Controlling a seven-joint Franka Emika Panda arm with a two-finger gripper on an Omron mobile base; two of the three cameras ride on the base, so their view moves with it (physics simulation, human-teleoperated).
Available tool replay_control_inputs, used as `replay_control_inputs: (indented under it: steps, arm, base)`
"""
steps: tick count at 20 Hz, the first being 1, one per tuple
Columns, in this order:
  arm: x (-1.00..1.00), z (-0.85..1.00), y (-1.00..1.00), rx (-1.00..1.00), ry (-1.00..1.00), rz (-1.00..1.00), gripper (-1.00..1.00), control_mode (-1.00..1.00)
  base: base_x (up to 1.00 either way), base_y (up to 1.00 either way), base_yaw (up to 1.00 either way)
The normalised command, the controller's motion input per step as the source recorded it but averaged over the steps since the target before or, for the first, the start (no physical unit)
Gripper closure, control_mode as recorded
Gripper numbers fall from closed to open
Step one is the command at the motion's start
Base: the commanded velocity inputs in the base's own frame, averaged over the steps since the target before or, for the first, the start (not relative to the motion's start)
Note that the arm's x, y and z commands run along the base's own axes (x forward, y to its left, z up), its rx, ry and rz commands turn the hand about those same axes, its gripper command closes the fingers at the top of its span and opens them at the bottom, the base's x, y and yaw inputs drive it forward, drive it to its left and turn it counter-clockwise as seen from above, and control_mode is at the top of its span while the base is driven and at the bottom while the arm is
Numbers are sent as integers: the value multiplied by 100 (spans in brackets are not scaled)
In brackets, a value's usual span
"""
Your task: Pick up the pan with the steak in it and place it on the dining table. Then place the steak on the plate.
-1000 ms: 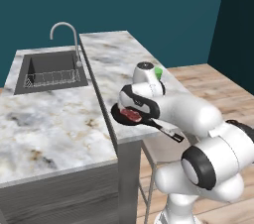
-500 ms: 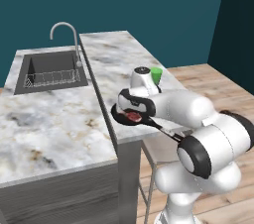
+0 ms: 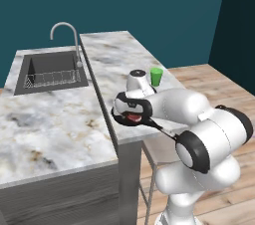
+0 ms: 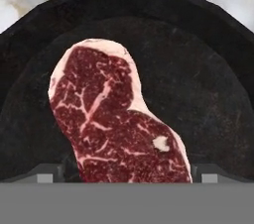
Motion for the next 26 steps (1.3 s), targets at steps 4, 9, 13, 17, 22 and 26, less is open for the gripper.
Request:
replay_control_inputs:
  steps: [4, 9, 13, 17, 22, 26]
  arm:
    - [0, -8, -2, 0, 0, 0, -100, -100]
    - [0, -36, -16, -2, 0, 0, -100, -100]
    - [0, -3, -1, 0, 1, 0, 100, -100]
    - [0, 1, 0, 0, 0, -2, 100, -100]
    - [2, 13, 0, 0, 0, -6, 100, -100]
    - [0, 53, -1, 4, -2, -8, 100, -100]
  base:
    - [0, 0, 0]
    - [0, 0, 0]
    - [0, 0, 0]
    - [0, 0, 0]
    - [0, 0, 0]
    - [0, 0, 0]
